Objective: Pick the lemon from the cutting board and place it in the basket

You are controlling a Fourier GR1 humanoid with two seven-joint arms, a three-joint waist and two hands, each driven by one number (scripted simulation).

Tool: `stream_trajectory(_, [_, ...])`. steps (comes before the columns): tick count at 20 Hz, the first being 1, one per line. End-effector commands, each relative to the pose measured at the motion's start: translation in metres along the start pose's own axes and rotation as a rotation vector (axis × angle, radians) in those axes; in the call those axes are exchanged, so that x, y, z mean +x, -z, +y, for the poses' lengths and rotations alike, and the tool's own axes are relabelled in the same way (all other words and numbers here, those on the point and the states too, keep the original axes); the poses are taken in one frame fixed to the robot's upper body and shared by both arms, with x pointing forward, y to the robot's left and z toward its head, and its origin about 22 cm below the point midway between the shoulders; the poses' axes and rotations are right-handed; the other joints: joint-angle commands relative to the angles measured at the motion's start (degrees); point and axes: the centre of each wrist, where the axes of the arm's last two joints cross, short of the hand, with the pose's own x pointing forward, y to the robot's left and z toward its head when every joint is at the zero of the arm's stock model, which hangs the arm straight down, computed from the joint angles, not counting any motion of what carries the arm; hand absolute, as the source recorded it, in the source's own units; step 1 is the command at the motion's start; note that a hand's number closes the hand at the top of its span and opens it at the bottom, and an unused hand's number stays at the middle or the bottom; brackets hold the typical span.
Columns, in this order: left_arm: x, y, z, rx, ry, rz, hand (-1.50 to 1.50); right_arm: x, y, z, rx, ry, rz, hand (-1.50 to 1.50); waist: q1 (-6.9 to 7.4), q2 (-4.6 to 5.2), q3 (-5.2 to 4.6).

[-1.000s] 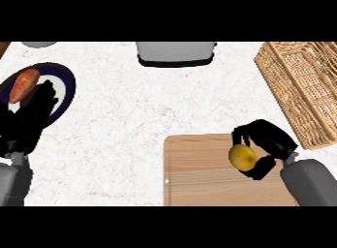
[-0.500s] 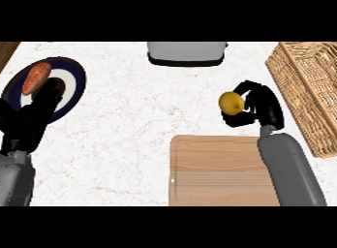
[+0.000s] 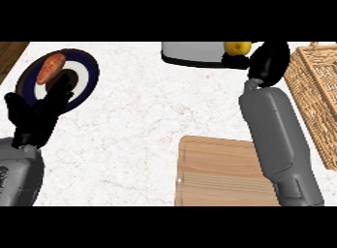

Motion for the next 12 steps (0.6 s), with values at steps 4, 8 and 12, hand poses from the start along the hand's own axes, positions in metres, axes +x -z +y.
stream_trajectory(4, [0.003,0.002,-0.004,-0.020,0.015,-0.013,0.00,0.078,0.039,-0.017,-0.268,-0.071,0.118,1.50,1.17,0.13,-0.02])
stream_trajectory(8, [0.002,0.007,-0.013,-0.009,-0.005,-0.015,0.00,0.114,0.050,-0.027,-0.366,-0.143,0.156,1.50,0.42,0.48,0.13])
stream_trajectory(12, [0.007,0.008,-0.012,-0.025,0.000,-0.012,0.00,0.136,0.059,-0.035,-0.443,-0.196,0.187,1.50,0.79,0.64,0.26])
